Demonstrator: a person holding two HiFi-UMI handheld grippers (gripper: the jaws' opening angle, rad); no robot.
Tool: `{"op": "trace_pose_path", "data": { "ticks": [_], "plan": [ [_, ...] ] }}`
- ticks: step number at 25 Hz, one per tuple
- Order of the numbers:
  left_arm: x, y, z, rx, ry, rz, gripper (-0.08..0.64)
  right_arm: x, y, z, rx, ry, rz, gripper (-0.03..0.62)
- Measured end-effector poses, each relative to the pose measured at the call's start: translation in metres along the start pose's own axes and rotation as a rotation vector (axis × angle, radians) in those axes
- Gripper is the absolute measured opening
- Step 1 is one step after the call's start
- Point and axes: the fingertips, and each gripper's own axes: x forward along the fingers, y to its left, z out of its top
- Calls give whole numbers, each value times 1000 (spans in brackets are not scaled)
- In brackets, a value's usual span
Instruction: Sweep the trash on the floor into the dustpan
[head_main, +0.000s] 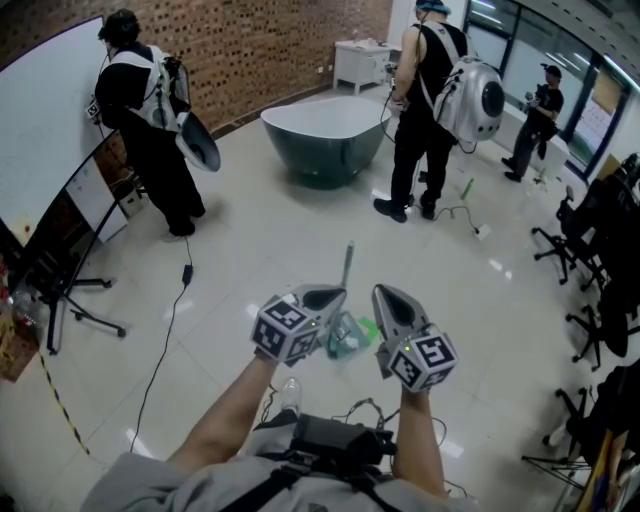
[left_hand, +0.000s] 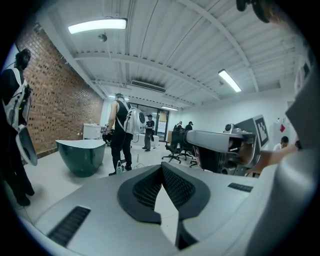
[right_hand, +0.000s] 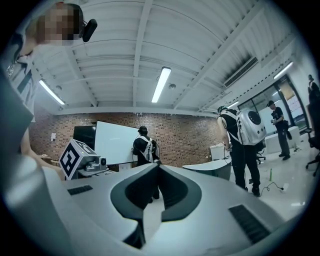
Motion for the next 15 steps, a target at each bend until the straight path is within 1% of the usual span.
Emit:
{"op": "trace_pose_path", "data": {
  "ticks": [8, 15],
  "plan": [
    [0, -1, 0, -8, -3, -1, 3, 0, -1, 1, 9, -10, 15, 3],
    [-2, 0, -3, -22, 2, -1, 3, 4, 1, 0, 11, -5, 13, 3]
  ]
}}
